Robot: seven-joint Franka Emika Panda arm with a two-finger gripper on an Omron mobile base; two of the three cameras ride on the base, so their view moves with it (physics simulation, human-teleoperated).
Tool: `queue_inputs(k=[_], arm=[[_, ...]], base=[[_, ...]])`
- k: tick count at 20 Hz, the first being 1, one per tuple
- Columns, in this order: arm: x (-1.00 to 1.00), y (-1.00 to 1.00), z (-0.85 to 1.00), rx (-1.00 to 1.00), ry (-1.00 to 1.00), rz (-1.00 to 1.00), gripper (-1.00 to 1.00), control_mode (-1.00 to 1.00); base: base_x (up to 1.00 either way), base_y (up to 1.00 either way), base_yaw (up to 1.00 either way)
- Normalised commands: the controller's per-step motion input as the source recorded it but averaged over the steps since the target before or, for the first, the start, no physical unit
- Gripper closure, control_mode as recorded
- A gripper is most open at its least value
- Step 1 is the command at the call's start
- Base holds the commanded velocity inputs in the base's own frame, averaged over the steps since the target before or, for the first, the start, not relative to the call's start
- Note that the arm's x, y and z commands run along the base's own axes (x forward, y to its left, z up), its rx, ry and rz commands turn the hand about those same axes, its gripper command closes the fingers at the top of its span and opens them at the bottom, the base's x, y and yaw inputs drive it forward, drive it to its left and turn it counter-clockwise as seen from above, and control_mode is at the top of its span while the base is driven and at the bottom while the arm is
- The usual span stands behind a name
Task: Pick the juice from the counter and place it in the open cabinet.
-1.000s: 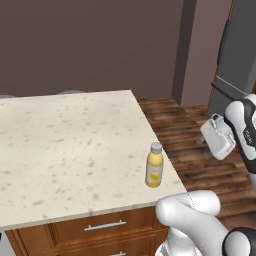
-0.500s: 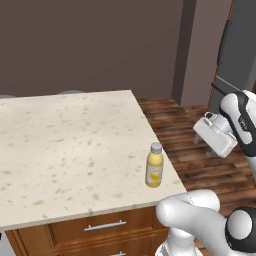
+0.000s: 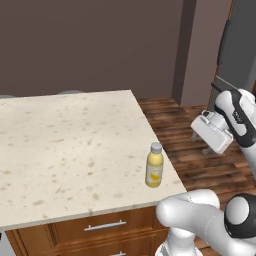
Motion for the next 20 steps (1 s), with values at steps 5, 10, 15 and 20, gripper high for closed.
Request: queue_inputs(k=[5,10,15,20], arm=[[0.01,0.01,-0.11,0.0,0.0,-0.05,-1.0,-1.0],[0.0,0.03,-0.03,0.1,0.0,-0.12,-1.0,-1.0],[0.0,0.0,0.0,0.16,-0.01,-0.13,-1.0,-1.0],[0.0,0.16,-0.1,0.05,-0.01,-0.03,-1.0,-1.0]], base=[[0.0,0.0,0.0],[0.0,0.0,0.0],[0.0,0.0,0.0],[0.0,0.0,0.0]])
